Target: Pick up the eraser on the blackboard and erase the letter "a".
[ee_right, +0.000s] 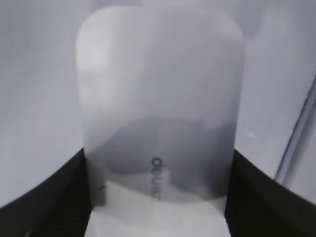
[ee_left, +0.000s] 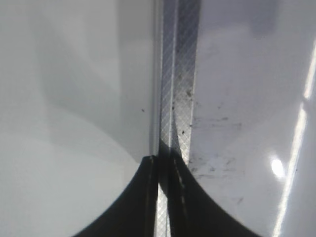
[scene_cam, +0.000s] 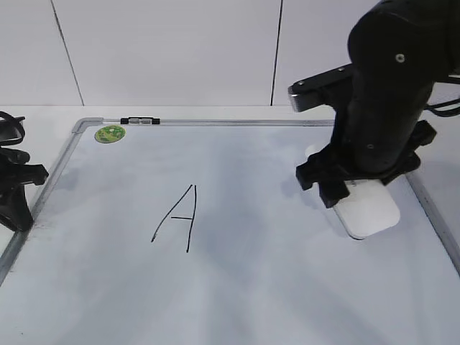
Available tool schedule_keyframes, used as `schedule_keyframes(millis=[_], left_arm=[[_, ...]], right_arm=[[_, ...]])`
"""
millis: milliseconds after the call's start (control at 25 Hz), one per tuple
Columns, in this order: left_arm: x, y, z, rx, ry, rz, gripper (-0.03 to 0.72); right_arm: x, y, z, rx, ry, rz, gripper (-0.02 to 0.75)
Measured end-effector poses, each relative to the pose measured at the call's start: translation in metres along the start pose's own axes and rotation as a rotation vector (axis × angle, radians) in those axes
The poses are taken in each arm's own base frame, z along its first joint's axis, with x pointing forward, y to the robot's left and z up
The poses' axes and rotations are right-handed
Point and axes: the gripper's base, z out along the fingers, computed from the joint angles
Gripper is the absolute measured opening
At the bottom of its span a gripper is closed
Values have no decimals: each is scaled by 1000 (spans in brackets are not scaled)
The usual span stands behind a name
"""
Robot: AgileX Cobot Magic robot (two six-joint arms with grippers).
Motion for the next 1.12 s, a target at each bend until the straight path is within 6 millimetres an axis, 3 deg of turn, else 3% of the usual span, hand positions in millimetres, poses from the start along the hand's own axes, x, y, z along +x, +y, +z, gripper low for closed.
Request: schedule_keyframes(millis=[400,600,1120], left_arm=[[0,0,0,0,0,0,16],[0,0,0,0,0,0,16],[0,0,0,3,0,-2,16]], right_arm=[[-1,-68,16,44,56,213,559],[-2,-87,23,36,74,282,559],[-39,-110,55,-32,199,326,559]])
